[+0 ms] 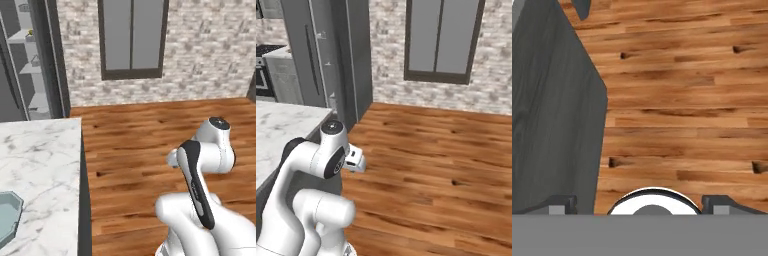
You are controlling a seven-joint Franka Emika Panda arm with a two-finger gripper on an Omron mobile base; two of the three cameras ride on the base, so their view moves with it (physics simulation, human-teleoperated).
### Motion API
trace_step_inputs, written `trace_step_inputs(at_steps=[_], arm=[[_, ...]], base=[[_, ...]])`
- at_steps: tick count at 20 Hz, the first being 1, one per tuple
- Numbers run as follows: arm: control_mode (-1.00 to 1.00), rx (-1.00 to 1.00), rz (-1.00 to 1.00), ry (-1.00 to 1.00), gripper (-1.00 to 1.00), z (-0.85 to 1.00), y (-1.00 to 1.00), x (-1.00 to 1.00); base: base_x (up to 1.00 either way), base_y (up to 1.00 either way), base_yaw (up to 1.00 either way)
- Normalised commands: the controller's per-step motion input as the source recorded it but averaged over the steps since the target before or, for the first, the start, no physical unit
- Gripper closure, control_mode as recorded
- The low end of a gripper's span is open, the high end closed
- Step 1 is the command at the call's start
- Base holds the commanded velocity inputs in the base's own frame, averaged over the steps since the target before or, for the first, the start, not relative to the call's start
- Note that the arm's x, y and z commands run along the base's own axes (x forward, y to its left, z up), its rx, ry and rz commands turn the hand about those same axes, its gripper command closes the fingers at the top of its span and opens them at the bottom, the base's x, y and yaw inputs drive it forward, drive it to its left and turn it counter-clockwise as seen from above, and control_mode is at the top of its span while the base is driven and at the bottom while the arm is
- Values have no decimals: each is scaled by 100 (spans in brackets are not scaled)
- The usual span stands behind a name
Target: Place the cold items (orange and lemon wedge) from the fridge in one tupperware on the dining counter. Place the warm items (kebab skewer and hot dog) in the stove area in another tupperware.
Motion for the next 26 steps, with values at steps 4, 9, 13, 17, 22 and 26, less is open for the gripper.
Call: trace_step_inputs(at_steps=[4,9,13,17,22,26], arm=[[100,0,0,0,-100,0,0,0],[100,0,0,0,-100,0,0,0],[100,0,0,0,-100,0,0,0],[100,0,0,0,-100,0,0,0],[100,0,0,0,-100,0,0,0],[100,0,0,0,-100,0,0,0]], base=[[100,-42,46],[100,-25,55],[100,-31,56],[100,-58,45],[100,-64,42],[93,-67,45]])
